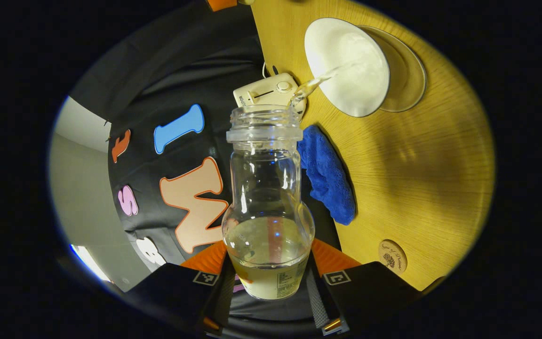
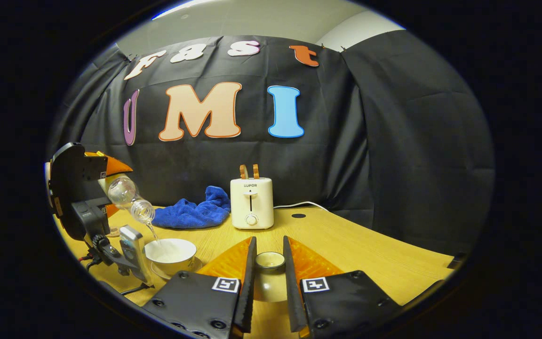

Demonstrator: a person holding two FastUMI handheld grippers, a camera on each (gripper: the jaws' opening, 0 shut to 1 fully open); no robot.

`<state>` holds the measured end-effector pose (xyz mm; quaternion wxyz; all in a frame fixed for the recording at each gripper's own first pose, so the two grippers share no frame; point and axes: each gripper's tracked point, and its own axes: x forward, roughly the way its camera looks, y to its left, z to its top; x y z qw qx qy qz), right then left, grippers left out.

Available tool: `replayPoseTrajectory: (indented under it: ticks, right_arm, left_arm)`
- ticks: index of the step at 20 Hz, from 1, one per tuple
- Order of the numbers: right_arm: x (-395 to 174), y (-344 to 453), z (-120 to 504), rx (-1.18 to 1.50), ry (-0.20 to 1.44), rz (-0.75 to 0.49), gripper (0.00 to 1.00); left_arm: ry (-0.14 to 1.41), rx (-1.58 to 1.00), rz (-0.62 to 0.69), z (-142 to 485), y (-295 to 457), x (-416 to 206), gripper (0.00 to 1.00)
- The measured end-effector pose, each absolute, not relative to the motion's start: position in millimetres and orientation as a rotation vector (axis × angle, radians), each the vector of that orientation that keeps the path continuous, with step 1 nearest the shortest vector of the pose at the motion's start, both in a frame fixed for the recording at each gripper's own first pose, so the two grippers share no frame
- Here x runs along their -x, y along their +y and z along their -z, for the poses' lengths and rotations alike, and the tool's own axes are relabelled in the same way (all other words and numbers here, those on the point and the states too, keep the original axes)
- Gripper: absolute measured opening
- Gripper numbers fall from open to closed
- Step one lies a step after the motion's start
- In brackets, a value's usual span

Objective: Open the teacup lid with one hand, grasp the water bottle and pour water into the teacup with the other hand; after pouring, place the water bottle on the coaster and then close the teacup lid.

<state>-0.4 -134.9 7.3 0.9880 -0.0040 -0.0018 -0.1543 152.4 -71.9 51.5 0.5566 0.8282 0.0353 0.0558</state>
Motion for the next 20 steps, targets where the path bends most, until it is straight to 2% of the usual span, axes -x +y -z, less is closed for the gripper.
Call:
replayPoseTrajectory:
  ticks: [14,20]
  right_arm:
    - [0.1,-134.6,-6.8,0.007,-0.005,0.308,0.34]
    - [-0.2,-134.2,-6.7,0.007,-0.005,0.308,0.34]
  left_arm:
    - [0.067,-1.993,-0.139,-56.1,-76.3,-157.6,0.65]
    - [0.114,-1.870,-0.105,-35.8,-67.9,-160.2,0.64]
